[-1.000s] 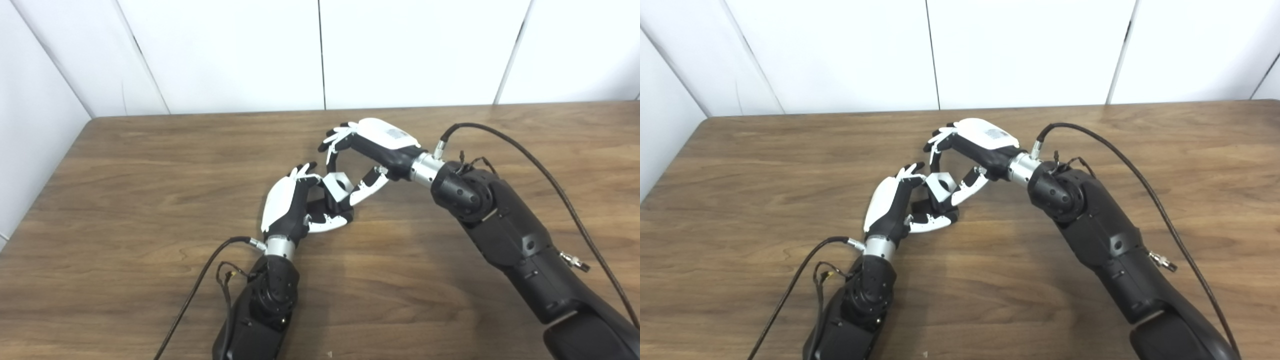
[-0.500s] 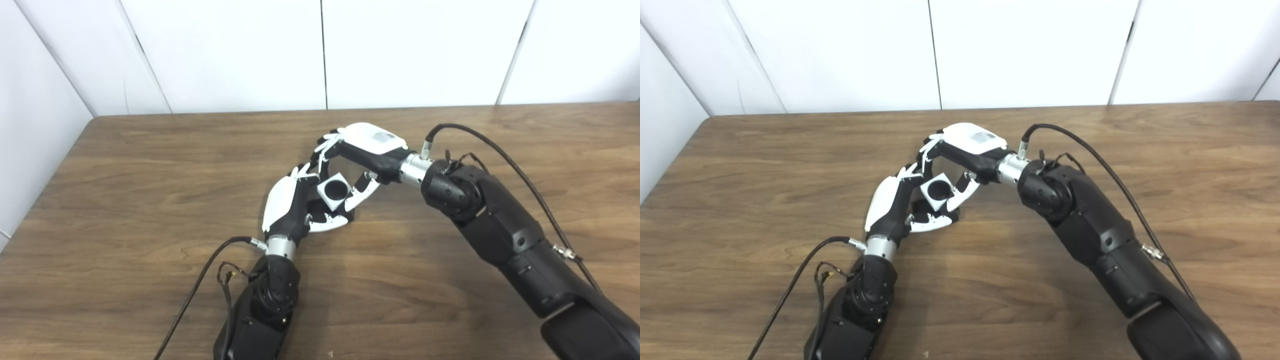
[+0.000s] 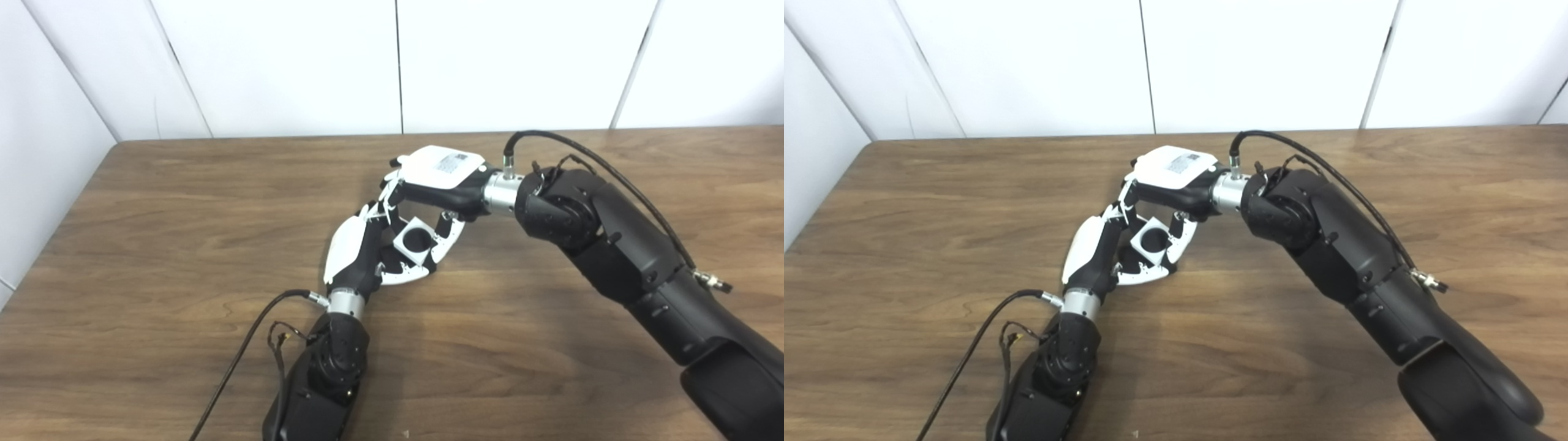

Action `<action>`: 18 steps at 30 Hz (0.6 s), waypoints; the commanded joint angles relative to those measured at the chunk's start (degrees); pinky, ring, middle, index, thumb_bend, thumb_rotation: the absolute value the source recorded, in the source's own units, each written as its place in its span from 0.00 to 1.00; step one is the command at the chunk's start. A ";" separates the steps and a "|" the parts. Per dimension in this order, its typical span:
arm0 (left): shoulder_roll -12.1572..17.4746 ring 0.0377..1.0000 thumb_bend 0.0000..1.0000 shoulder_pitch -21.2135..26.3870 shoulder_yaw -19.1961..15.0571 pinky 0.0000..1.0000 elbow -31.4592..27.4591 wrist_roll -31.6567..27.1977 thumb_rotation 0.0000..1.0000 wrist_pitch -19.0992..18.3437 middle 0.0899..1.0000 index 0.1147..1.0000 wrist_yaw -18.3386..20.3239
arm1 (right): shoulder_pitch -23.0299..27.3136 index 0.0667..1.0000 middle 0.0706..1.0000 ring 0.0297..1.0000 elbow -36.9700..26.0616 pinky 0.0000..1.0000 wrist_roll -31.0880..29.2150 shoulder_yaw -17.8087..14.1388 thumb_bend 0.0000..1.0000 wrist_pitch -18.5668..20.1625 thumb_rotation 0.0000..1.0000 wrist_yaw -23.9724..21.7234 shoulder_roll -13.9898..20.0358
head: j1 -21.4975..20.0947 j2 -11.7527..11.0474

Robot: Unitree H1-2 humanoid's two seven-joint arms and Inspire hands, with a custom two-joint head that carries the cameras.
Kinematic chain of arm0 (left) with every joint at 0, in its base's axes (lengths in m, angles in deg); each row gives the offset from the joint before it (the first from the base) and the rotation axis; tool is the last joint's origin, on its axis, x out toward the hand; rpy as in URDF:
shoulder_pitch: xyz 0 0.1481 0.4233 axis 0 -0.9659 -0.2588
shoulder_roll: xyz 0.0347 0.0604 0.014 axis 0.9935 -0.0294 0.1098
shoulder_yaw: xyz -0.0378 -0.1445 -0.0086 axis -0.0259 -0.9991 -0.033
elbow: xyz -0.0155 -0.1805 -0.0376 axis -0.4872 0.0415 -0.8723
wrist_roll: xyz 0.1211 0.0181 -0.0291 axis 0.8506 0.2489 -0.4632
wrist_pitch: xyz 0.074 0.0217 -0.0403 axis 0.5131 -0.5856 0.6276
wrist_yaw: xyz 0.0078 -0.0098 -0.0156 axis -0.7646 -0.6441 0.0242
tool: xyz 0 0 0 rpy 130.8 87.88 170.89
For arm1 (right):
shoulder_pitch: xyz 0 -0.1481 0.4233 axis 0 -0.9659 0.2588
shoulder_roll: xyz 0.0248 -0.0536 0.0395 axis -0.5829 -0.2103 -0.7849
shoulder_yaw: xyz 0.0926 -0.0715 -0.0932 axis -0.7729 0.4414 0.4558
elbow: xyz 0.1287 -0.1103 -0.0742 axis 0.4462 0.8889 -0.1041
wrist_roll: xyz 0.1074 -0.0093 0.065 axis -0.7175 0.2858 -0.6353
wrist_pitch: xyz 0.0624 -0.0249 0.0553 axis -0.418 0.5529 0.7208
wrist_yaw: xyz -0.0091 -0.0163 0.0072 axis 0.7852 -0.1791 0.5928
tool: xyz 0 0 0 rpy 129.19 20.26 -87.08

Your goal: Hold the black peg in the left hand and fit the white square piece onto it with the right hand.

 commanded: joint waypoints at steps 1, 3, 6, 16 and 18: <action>0.30 1.00 0.52 0.99 0.08 1.00 0.87 -0.08 0.09 -0.27 0.95 0.42 0.54 | 0.86 0.56 0.79 0.87 -1.16 0.97 0.22 0.11 0.63 3.17 0.29 -3.52 0.30 | 0.04 0.00; 0.36 1.00 0.52 0.88 -0.05 1.00 0.86 -0.33 0.09 0.03 0.95 0.42 0.50 | 0.46 0.74 0.83 0.89 -1.57 0.95 1.00 0.54 0.82 7.47 0.48 -6.97 0.96 | 0.12 -0.05; 0.37 1.00 0.52 0.77 -0.19 1.00 0.43 -0.14 0.09 -0.71 0.95 0.42 0.74 | -0.45 0.97 0.91 0.92 -1.72 0.91 2.31 0.88 0.98 13.42 0.61 -10.84 1.80 | -0.01 0.05; 0.50 1.00 0.52 1.04 -0.55 1.00 0.16 -0.28 0.09 -1.09 0.95 0.42 1.30 | -5.57 1.00 0.96 0.96 1.89 0.94 0.92 -2.52 1.00 14.99 0.55 -5.43 5.54 | -0.59 0.22; 0.41 1.00 0.52 1.13 -0.57 1.00 0.30 -0.26 0.09 -0.97 0.95 0.42 1.33 | -6.03 1.00 0.96 0.96 1.81 0.95 0.09 -3.09 1.00 14.40 0.54 -4.17 6.03 | -0.60 0.24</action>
